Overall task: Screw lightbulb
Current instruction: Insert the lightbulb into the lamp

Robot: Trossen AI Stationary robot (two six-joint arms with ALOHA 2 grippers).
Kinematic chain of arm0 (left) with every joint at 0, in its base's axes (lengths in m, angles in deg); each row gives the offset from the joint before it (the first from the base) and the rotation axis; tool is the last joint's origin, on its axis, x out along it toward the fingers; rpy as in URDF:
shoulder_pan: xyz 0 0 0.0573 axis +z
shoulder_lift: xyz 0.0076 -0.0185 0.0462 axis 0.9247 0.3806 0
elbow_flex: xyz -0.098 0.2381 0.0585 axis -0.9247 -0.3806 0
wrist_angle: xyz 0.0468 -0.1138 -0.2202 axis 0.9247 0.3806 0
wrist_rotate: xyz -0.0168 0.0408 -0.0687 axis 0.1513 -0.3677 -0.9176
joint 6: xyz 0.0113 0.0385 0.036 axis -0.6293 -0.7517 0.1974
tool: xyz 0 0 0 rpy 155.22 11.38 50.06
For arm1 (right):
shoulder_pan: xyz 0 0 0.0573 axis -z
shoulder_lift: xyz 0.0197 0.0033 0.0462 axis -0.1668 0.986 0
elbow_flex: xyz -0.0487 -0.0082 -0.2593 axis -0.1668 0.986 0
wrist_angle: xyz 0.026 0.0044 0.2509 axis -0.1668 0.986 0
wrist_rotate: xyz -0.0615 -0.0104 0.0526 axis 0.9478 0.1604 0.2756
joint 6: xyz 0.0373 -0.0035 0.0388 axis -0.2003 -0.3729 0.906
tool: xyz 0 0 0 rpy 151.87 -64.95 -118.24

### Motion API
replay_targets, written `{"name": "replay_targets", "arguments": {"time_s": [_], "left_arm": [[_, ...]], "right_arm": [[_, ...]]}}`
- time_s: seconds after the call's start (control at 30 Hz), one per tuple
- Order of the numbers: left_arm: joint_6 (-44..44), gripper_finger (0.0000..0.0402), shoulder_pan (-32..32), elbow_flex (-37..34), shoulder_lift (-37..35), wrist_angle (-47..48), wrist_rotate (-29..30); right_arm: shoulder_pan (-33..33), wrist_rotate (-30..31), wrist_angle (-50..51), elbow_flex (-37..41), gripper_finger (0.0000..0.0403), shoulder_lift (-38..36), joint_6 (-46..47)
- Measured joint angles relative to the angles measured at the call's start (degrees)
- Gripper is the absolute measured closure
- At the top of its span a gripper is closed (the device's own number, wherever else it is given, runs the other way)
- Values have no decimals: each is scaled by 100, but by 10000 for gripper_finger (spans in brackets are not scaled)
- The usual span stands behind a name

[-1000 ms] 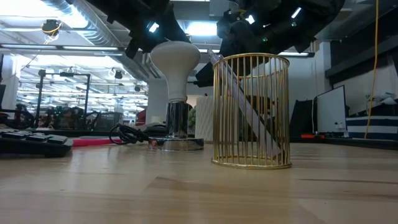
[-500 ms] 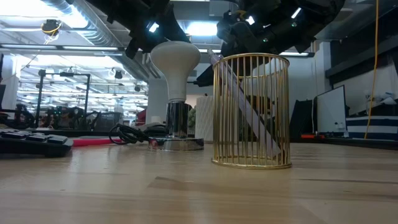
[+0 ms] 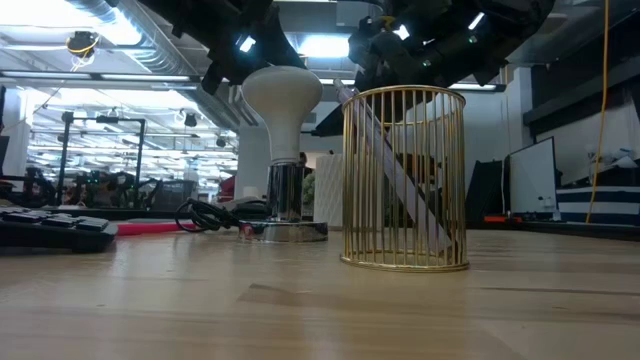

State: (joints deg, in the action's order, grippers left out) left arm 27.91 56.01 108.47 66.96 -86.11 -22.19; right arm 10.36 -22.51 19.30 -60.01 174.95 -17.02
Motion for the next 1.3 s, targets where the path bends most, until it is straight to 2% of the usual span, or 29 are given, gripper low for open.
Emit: {"name": "replay_targets", "arguments": {"time_s": [0.13,0.4,0.5,0.67,0.87,1.3], "left_arm": [[-4,249,0,0,0,3,0],[-15,249,0,0,0,10,0],[-15,249,0,1,0,9,0],[-15,249,0,0,0,11,0],[-14,249,-1,0,0,9,0],[-14,249,-2,0,0,17,0]], "right_arm": [[-4,-62,25,0,397,-149,2],[-6,-113,721,-2,397,-1188,-13],[-7,-112,603,-7,397,-1427,-136],[-4,-114,-56,-8,397,-1340,-164],[-7,-113,-365,-9,397,-978,-166],[-5,-62,-406,-7,397,-730,-170]]}}
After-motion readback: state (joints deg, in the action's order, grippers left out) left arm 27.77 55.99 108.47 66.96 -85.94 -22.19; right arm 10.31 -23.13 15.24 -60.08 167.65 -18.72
